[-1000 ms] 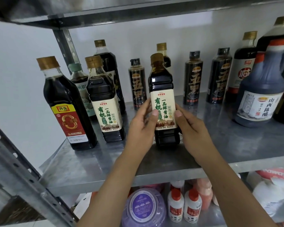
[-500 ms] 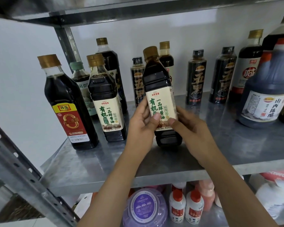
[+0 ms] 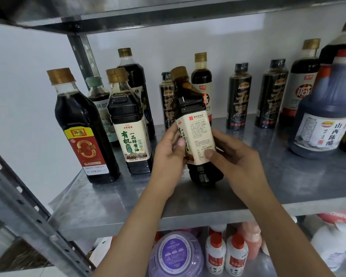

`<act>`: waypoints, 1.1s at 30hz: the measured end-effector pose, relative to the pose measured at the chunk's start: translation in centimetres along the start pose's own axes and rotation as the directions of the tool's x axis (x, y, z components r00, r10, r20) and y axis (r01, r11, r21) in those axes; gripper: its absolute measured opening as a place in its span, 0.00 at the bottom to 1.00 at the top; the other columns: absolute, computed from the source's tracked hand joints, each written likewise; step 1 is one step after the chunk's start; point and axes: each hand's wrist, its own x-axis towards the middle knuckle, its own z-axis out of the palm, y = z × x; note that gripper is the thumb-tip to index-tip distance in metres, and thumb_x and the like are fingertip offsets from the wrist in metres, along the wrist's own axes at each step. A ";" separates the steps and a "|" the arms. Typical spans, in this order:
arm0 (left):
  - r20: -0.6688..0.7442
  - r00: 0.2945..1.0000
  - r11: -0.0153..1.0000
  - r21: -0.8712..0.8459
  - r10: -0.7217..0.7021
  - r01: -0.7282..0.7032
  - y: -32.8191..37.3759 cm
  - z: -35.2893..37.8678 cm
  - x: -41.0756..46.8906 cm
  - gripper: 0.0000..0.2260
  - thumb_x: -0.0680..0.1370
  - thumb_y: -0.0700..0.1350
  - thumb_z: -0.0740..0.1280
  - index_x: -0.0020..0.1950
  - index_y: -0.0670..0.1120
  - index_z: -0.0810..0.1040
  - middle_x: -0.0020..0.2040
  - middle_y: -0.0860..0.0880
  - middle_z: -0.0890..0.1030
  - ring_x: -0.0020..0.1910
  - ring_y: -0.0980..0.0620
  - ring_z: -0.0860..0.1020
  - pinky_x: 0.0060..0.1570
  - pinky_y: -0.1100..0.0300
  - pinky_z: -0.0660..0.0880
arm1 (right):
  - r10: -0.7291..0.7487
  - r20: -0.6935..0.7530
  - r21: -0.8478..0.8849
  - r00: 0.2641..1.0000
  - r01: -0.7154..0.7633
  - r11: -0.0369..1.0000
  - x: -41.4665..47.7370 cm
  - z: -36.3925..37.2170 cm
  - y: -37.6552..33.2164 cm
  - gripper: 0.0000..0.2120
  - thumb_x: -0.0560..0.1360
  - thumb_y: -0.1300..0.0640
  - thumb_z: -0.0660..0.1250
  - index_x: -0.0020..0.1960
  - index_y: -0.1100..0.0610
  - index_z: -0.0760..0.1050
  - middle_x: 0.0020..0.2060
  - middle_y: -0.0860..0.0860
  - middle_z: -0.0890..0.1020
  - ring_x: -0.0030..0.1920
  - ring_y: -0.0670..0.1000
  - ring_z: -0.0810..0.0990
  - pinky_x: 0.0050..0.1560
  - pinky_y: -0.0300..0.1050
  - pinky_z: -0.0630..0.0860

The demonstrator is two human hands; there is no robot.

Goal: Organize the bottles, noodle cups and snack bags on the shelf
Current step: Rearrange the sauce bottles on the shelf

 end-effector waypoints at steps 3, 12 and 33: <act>0.031 0.999 0.999 -0.048 -0.016 0.017 0.6 0.2 -0.1 0.20 0.85 0.39 0.56 0.77 0.48 0.66 0.69 0.48 0.77 0.69 0.49 0.75 0.68 0.41 0.72 | -0.006 0.004 0.063 1.000 0.005 0.998 0.0 -0.2 0.1 0.22 0.76 0.70 0.67 0.63 0.48 0.77 0.60 0.43 0.83 0.63 0.42 0.80 0.62 0.40 0.77; 0.008 1.000 0.992 -0.119 -0.029 0.030 1.6 0.3 -0.2 0.21 0.80 0.37 0.66 0.73 0.42 0.71 0.63 0.47 0.81 0.59 0.56 0.81 0.53 0.64 0.79 | 0.041 0.039 0.104 0.998 -0.045 0.994 0.5 0.0 0.1 0.21 0.78 0.68 0.66 0.69 0.55 0.75 0.58 0.42 0.84 0.60 0.42 0.81 0.58 0.37 0.78; 0.000 1.000 1.000 -0.006 0.010 -0.010 1.3 0.1 -0.7 0.28 0.73 0.44 0.73 0.72 0.46 0.72 0.62 0.44 0.82 0.60 0.45 0.82 0.62 0.46 0.78 | 0.055 0.073 0.169 0.996 -0.067 0.983 0.4 0.2 -0.1 0.22 0.78 0.63 0.67 0.68 0.46 0.74 0.59 0.42 0.84 0.61 0.43 0.81 0.56 0.37 0.78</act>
